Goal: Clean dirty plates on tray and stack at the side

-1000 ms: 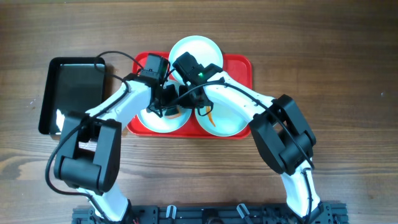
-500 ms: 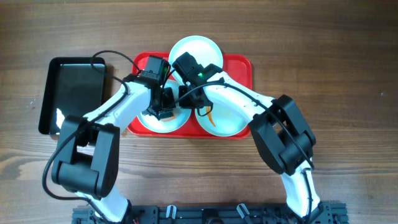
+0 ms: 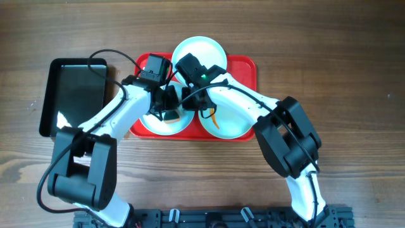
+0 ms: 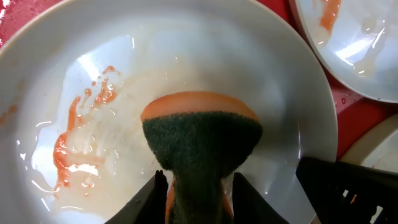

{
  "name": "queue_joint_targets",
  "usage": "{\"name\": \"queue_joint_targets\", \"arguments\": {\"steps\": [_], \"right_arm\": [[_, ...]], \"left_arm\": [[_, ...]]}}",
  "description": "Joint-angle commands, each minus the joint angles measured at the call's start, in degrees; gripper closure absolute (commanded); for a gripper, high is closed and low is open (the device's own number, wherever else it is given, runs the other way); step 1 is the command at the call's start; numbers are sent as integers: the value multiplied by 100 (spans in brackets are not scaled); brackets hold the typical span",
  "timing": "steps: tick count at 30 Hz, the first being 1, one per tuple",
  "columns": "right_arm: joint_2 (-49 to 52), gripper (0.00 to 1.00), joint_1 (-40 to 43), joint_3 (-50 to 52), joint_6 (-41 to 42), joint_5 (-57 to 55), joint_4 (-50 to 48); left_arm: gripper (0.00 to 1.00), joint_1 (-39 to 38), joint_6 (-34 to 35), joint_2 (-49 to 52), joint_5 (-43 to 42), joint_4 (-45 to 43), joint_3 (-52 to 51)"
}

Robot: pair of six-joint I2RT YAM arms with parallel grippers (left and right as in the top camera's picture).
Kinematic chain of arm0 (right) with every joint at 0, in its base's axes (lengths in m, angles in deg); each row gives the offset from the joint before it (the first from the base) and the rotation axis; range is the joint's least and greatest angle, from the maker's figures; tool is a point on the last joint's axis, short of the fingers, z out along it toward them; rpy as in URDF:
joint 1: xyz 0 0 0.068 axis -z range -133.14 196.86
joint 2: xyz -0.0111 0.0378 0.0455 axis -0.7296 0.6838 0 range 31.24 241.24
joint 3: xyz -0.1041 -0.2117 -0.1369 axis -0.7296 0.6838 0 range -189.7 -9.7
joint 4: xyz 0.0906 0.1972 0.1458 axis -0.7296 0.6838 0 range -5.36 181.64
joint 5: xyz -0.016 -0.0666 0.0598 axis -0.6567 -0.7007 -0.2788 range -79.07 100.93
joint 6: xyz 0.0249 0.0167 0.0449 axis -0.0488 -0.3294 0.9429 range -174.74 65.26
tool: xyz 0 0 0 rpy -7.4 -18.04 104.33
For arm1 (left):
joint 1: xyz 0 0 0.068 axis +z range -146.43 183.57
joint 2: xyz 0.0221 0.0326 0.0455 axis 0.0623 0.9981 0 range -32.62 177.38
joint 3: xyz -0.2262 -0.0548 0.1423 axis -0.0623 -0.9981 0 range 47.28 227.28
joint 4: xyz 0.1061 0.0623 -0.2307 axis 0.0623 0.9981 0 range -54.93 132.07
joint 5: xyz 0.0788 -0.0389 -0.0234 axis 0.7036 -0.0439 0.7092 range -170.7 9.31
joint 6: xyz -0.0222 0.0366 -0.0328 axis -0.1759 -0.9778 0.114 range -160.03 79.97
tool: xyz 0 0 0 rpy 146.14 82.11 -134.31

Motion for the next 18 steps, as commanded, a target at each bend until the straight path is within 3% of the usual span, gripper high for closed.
{"name": "queue_joint_targets", "arguments": {"steps": [1,4,12,15,18], "right_arm": [[57,95,-61,-70,4,-83,4],[57,95,-61,-70,4,-83,7],[57,95,-61,-70,7,-83,4],[57,95,-61,-70,4,-83,7],[57,96,-61,-70,2,-85,31]], "left_arm": [[75,-28,26,-144,-109,-31,-46],[74,-28,26,-142,-125,-28,-46],[96,-28,26,-138,-122,-28,-221],[96,-26,-4,-136,-94,-31,-234],[96,-11,-13,-136,669,168,-251]]}}
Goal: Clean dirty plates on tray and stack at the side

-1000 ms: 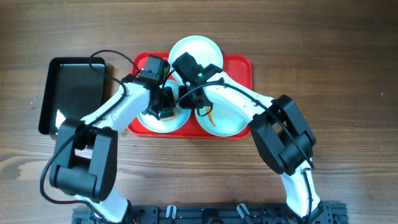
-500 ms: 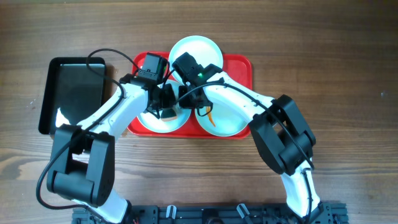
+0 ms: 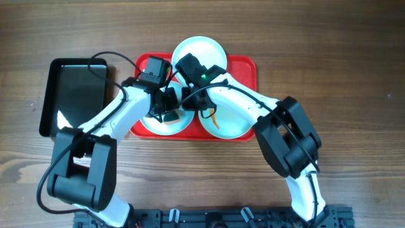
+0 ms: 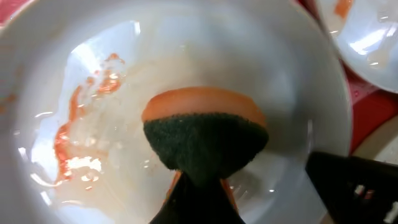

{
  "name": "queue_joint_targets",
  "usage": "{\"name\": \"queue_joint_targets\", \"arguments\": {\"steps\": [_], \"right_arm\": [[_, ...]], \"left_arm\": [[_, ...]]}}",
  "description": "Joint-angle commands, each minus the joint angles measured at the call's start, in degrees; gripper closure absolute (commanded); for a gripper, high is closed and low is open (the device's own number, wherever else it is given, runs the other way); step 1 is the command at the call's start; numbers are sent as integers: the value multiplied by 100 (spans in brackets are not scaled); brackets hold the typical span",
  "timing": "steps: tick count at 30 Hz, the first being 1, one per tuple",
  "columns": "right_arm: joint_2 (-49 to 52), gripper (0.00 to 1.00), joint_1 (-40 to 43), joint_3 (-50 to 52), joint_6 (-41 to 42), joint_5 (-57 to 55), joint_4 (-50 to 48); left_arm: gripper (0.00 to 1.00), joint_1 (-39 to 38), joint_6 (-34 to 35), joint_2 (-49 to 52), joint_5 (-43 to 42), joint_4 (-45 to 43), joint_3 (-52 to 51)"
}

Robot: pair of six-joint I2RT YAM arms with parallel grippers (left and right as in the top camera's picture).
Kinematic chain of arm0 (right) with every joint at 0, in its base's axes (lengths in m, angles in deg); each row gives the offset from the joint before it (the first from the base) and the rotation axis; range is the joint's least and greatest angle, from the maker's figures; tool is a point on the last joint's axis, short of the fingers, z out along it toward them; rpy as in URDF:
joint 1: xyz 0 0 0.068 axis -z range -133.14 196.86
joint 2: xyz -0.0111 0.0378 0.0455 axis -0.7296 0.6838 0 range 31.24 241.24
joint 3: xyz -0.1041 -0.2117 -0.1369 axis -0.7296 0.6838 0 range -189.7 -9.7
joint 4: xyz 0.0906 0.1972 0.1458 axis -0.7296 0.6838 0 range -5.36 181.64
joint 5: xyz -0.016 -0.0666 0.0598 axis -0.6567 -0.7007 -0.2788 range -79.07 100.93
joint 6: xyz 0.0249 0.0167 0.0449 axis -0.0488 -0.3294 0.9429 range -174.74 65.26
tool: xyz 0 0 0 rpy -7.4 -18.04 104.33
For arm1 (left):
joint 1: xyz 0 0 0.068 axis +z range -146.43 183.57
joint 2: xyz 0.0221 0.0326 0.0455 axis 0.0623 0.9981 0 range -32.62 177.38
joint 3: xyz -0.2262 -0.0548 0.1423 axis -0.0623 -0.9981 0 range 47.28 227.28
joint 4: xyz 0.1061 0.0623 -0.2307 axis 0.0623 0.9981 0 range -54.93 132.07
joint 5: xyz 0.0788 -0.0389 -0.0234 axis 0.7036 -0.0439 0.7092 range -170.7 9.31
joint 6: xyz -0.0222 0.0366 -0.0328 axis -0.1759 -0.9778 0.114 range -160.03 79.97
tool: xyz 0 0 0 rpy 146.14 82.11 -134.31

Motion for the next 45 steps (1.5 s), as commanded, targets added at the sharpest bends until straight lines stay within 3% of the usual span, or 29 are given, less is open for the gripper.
{"name": "queue_joint_targets", "arguments": {"steps": [1,5,9,11,14,18,24,29,31,35,38,43,45], "right_arm": [[57,95,-61,-70,0,-85,35],[57,96,-61,-70,0,-83,66],[57,96,-61,-70,4,-85,70],[57,96,-61,-70,2,-85,63],[57,96,-61,-70,0,-85,33],[57,96,-61,-70,7,-83,37],[57,96,-61,-70,20,-83,17],[57,96,-61,-70,22,-83,7],[57,96,-61,-70,20,-83,31],[57,96,-61,-70,20,-83,52],[57,96,-61,-70,20,-83,52],[57,96,-61,-70,24,-83,26],[57,96,-61,-70,24,-83,26]], "left_arm": [[96,26,-31,-105,879,282,-146],[96,345,-33,-105,1091,315,-422],[96,544,-26,-127,2455,424,-472],[96,542,-2,-192,2662,758,-166],[96,420,-7,-448,2096,1012,315],[96,118,-4,-728,542,450,396],[96,-164,17,382,-214,-57,365],[96,-201,144,632,-225,-306,365],[96,-201,142,667,164,-280,365],[96,-160,142,667,2645,101,367],[96,9,144,667,3818,219,367],[96,48,321,452,3652,673,503],[96,-120,321,52,2658,706,562]]}}
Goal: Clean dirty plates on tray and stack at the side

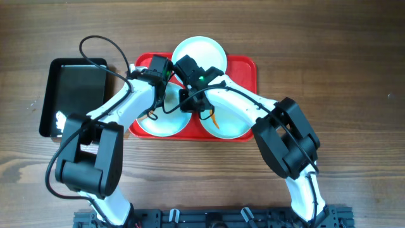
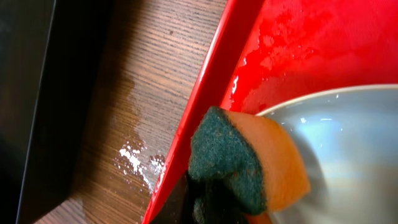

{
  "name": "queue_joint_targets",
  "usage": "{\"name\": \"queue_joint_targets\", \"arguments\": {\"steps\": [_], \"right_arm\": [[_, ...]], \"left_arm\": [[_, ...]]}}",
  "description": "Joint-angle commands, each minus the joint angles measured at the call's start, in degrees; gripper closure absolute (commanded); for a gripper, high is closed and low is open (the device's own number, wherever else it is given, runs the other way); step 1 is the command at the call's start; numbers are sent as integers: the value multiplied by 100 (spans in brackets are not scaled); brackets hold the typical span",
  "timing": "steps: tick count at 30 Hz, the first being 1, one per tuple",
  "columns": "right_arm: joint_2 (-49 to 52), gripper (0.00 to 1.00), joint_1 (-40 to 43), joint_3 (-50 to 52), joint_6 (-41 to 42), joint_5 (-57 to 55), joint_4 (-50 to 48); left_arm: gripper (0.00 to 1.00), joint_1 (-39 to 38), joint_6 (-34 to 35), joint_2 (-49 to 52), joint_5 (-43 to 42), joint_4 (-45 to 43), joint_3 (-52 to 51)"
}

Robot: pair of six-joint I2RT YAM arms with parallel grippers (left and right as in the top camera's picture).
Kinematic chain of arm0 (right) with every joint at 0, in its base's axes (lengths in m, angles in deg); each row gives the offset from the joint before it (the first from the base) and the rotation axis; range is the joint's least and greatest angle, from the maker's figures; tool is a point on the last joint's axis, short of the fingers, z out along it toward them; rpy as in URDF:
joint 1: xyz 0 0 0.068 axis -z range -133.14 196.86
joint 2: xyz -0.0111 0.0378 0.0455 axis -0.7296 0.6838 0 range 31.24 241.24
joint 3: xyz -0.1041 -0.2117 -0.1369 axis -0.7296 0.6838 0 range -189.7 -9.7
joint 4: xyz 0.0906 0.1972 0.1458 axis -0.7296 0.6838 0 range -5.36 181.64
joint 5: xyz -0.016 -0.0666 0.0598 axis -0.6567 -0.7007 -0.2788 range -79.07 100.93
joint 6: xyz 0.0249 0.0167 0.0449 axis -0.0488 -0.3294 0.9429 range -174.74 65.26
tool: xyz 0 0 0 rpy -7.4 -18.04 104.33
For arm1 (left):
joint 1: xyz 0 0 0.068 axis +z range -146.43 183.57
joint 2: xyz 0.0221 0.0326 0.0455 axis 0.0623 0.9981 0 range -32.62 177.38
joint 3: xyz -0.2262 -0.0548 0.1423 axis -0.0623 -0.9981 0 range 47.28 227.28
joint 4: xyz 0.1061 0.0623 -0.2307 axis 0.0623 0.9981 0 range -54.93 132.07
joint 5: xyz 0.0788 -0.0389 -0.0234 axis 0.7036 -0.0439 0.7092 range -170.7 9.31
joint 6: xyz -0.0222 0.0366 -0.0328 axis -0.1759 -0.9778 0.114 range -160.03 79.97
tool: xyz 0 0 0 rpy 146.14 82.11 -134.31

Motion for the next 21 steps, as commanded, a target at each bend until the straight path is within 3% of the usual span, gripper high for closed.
{"name": "queue_joint_targets", "arguments": {"steps": [1,3,6,14,17,21], "right_arm": [[57,96,15,-70,24,-168,57],[57,96,15,-70,24,-168,59],[57,96,15,-70,24,-166,59],[57,96,15,-70,50,-166,61],[57,96,15,-70,48,-166,76],[57,96,15,-70,42,-168,98]], "left_arm": [[96,-184,164,-660,-1073,48,127],[96,-258,195,-960,-2149,46,127],[96,-258,330,-861,-2793,35,120],[96,-258,328,-66,-3497,-219,116],[96,-256,9,66,-3252,-219,114],[96,-238,-13,72,-1051,695,114]]}}
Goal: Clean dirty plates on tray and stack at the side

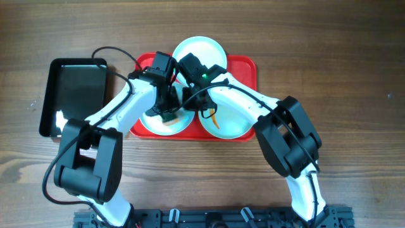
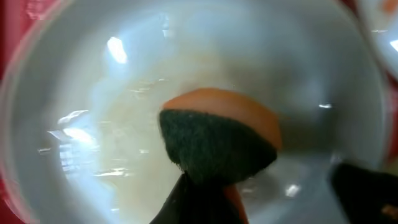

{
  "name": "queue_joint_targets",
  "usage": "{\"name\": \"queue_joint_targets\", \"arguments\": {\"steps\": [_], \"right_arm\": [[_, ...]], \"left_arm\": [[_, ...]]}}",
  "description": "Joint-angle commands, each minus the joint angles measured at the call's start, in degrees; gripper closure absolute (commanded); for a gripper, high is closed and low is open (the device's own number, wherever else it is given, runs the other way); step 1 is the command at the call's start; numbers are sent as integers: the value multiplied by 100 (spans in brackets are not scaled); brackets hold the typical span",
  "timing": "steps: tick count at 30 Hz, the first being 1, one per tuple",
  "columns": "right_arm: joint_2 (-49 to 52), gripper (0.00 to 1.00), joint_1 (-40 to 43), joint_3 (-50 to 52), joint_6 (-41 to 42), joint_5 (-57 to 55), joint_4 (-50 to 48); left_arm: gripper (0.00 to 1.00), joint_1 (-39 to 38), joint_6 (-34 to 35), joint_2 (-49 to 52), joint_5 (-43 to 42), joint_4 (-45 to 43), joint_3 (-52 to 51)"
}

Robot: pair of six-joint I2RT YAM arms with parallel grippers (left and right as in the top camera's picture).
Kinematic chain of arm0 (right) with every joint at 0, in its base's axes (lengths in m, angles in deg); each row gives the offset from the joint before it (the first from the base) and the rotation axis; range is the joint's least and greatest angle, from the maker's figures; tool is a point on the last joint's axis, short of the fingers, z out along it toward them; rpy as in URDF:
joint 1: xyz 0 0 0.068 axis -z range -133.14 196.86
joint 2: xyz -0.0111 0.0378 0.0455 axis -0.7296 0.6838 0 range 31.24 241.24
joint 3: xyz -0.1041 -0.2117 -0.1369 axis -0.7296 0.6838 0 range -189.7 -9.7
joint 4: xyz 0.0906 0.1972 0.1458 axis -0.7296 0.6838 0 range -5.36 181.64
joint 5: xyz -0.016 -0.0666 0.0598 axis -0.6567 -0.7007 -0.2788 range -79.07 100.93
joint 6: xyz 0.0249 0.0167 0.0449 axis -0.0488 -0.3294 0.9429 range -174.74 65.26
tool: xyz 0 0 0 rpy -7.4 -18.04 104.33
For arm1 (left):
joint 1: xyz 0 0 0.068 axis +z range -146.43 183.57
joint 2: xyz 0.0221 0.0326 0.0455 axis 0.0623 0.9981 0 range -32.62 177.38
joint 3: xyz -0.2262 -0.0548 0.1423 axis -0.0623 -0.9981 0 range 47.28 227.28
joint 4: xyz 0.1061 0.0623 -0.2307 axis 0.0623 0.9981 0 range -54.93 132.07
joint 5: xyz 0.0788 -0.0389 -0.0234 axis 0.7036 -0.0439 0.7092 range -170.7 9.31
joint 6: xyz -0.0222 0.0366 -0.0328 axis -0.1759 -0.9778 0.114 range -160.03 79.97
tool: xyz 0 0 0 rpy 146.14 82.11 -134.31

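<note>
Three white plates sit on the red tray (image 1: 248, 68). My left gripper (image 1: 166, 106) is shut on an orange sponge with a green scouring face (image 2: 216, 140), pressed into the middle of the front-left plate (image 2: 81, 93). That plate looks wet, with only a pale film and no red streak showing; the view is blurred. My right gripper (image 1: 190, 99) is at this plate's right rim, seen as a dark shape (image 2: 367, 186); its jaws are hidden. The front-right plate (image 1: 233, 121) carries an orange smear. The back plate (image 1: 201, 47) looks white.
A black rectangular tray (image 1: 74, 88) lies on the wooden table left of the red tray. Both arms cross over the red tray's middle. A cable loops from the left arm over the black tray's far corner.
The sponge was at the plate's left rim by the tray's edge; now it is back in the plate's middle. The left arm has swung right. The right arm has stayed in place.
First the sponge sat mid-plate with a red sauce streak on the plate's left side. It was in much the same place a moment later. Then it was at the left rim over the tray's edge. Now it is mid-plate again and no streak shows.
</note>
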Motion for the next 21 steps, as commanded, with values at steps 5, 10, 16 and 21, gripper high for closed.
{"name": "queue_joint_targets", "arguments": {"steps": [5,10,16,21], "right_arm": [[57,96,-85,-70,26,-173,7],[57,96,-85,-70,31,-173,-24],[57,96,-85,-70,46,-170,-28],[57,96,-85,-70,46,-173,-15]], "left_arm": [[96,133,-105,203,2260,732,-9],[96,85,339,-345,1390,275,304],[96,79,343,-245,-662,-682,168],[96,74,341,219,-660,-581,140]]}}
